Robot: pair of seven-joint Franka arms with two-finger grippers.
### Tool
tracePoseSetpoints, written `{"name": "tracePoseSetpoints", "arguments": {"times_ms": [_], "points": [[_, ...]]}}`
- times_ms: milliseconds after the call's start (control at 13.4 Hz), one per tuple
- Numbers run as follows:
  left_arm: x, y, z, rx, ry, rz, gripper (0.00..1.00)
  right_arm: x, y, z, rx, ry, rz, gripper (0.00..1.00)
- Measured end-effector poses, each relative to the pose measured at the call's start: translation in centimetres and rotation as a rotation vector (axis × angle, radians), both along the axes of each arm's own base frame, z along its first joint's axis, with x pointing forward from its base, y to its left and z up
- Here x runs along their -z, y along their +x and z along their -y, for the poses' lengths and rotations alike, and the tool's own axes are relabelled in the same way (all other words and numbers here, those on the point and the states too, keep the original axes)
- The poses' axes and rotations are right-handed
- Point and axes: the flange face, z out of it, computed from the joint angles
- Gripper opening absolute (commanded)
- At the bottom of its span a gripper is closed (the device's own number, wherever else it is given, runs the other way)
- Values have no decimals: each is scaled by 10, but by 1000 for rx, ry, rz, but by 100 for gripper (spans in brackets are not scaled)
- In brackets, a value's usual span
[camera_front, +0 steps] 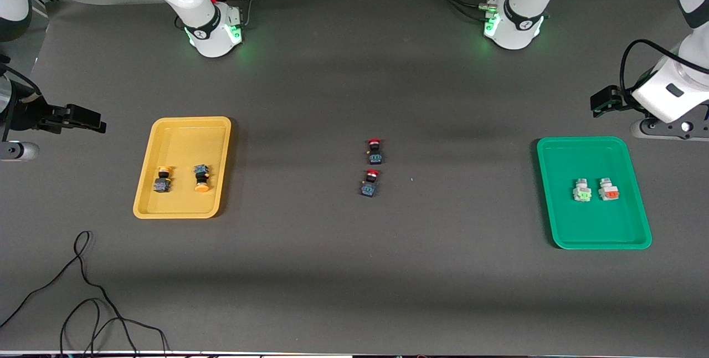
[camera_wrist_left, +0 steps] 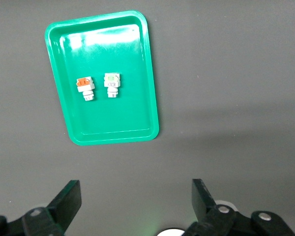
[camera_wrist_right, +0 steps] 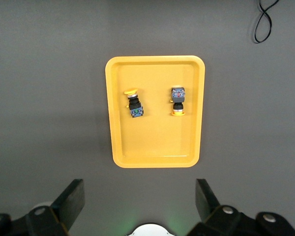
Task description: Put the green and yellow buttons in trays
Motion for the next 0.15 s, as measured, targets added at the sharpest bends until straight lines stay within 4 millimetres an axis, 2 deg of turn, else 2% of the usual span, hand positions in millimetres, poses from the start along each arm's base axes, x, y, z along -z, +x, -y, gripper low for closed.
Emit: {"name": "tracePoseSetpoints", "arguments": {"times_ms": [149], "points": [[0, 0, 0, 0, 0, 0, 100, 0, 0, 0, 12, -2, 4, 100]]}}
